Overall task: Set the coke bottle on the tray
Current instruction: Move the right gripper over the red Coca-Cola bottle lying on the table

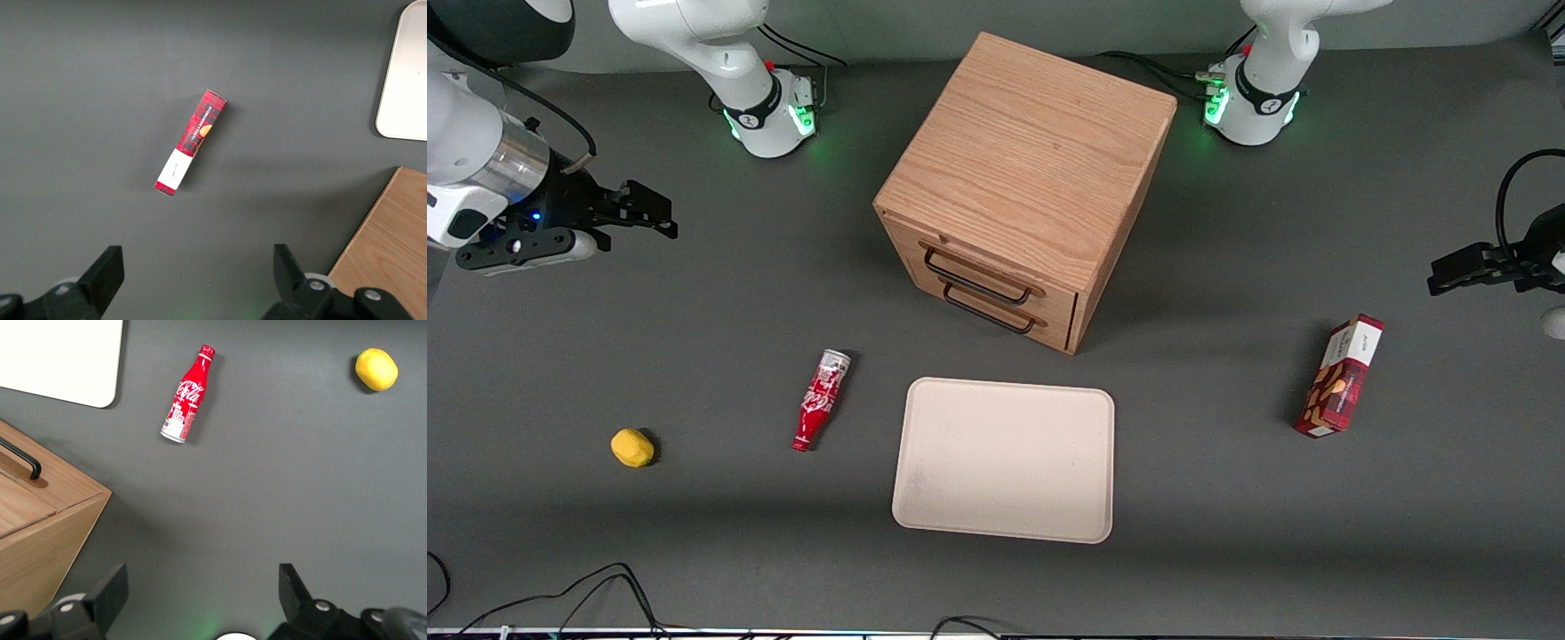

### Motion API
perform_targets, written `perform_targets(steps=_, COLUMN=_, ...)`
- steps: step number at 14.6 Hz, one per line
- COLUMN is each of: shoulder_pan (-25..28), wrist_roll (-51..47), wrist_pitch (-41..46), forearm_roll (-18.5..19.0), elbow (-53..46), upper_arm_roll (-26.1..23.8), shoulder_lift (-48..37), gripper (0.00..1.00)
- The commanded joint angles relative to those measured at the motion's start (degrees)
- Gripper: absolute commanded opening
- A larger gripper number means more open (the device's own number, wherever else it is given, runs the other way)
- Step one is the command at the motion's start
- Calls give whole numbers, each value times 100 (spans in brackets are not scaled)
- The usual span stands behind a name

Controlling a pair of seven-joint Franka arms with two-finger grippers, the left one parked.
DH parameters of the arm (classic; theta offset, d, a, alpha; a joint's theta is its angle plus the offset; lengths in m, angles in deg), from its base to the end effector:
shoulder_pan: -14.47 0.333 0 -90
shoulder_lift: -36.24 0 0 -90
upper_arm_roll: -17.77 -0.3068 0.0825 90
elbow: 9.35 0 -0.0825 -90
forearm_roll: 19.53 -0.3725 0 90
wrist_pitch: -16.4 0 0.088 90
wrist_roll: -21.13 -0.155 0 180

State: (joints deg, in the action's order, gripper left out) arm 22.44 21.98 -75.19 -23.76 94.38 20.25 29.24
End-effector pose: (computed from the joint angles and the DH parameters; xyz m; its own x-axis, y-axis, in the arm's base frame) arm 0.4946 0.0580 0.5240 0.9901 0.1088 -0.0886 0.1018 -0.9916 -0.0798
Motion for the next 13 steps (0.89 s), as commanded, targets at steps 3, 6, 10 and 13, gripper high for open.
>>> perform_targets(steps=3, shoulder_pan=-111, wrist_roll=-120, wrist_pitch=316, forearm_roll=-16, elbow=-502, upper_arm_roll=-2, shoulder_lift=269, gripper=100)
perform_targets(steps=6, shoulder_pan=-129, wrist_roll=-111, wrist_pitch=361, forearm_roll=71, elbow=-704, upper_arm_roll=-2, shoulder_lift=489, gripper=100)
perform_targets(steps=10, shoulder_pan=-120, wrist_roll=-94, wrist_pitch=369, forearm_roll=151, elbow=-1038, upper_arm_roll=33, shoulder_lift=577, gripper=100)
perform_targets(steps=13, shoulder_pan=-94, wrist_roll=-826, wrist_pitch=396, forearm_roll=194, elbow=-942, upper_arm_roll=7, shoulder_lift=805, gripper=100)
